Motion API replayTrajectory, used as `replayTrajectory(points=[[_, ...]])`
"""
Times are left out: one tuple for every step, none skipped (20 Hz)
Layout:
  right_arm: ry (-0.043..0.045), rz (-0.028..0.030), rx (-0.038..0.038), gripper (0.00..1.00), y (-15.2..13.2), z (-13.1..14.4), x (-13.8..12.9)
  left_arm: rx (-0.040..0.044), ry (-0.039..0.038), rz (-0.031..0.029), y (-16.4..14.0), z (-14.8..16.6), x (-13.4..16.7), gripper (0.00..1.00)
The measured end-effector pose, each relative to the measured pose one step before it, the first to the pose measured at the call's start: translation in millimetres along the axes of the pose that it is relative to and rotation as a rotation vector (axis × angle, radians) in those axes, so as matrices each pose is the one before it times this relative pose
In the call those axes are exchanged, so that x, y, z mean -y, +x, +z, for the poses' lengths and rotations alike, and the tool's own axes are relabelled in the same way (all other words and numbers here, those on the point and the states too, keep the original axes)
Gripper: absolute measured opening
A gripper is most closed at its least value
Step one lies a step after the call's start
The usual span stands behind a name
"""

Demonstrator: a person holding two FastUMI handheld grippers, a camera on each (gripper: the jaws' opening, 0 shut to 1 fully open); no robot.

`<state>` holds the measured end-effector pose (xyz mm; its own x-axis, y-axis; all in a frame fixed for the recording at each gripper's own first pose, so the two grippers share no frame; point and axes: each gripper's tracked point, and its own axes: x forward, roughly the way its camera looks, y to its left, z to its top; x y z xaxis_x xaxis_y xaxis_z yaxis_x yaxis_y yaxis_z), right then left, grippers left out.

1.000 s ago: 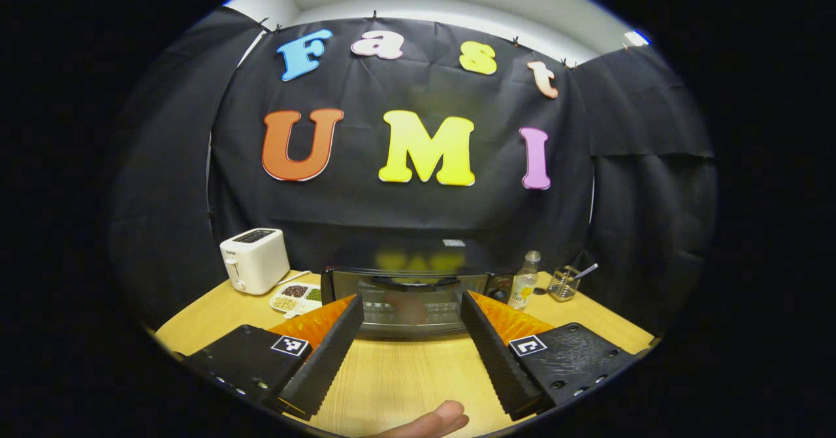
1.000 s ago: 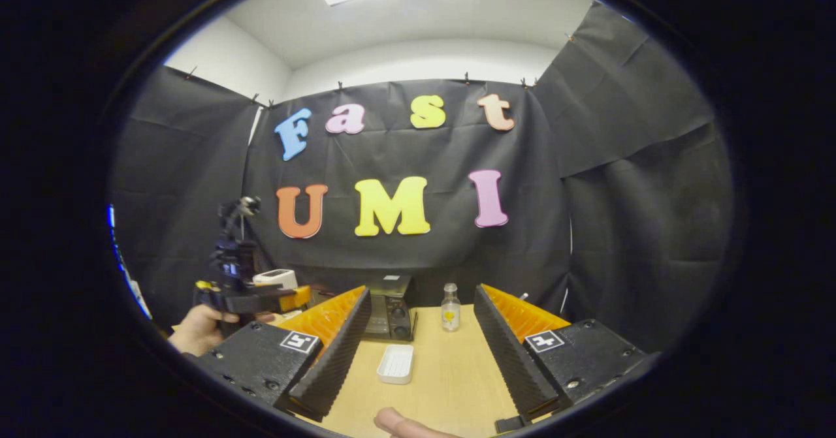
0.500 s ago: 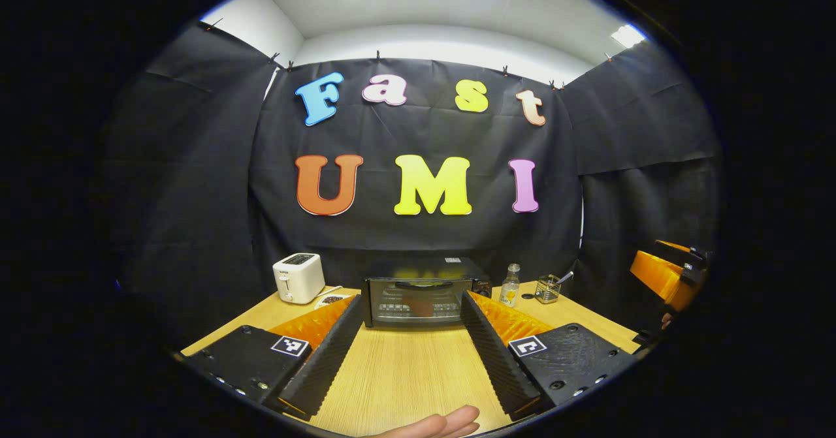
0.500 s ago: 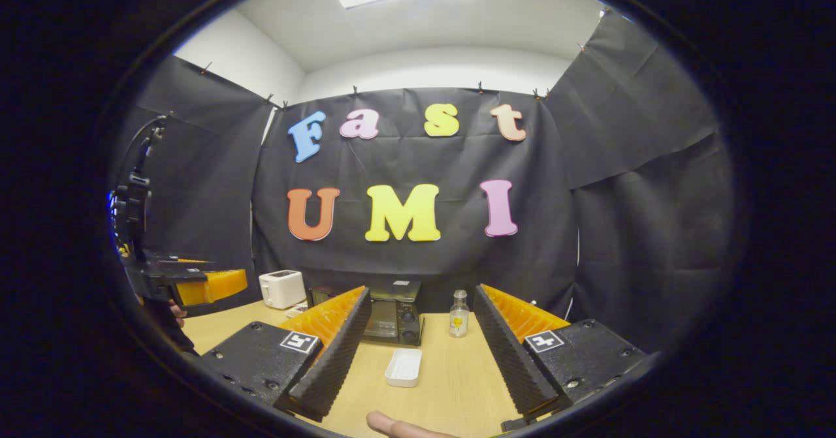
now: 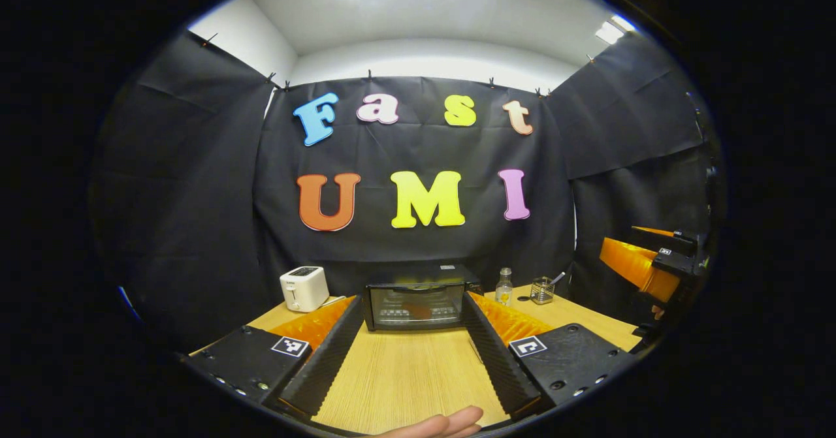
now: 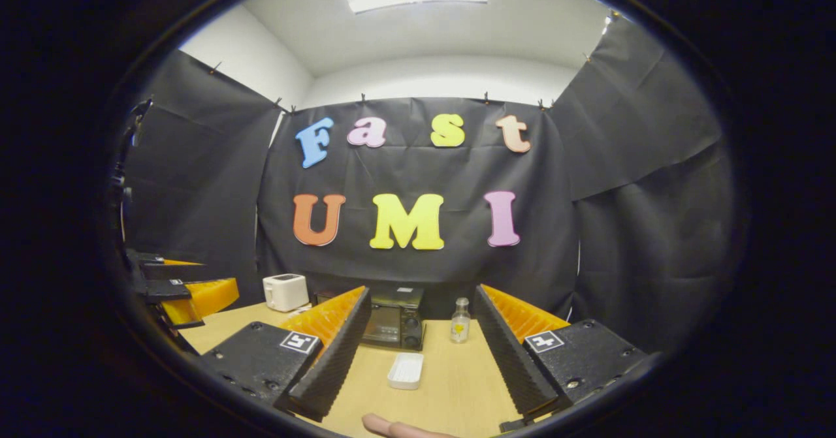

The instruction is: Open the electric oven with the left hand, put the food in, and close the electric oven.

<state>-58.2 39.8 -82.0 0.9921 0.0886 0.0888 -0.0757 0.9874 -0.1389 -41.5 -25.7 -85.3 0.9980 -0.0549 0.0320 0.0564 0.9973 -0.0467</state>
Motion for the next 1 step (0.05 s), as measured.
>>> replayTrajectory(points=[[0.00591,0.00137,0.00116,0.99,-0.85,0.22,-1.31,0.00243,-0.00425,0.00285,-0.49,0.62,-0.68,0.96]])
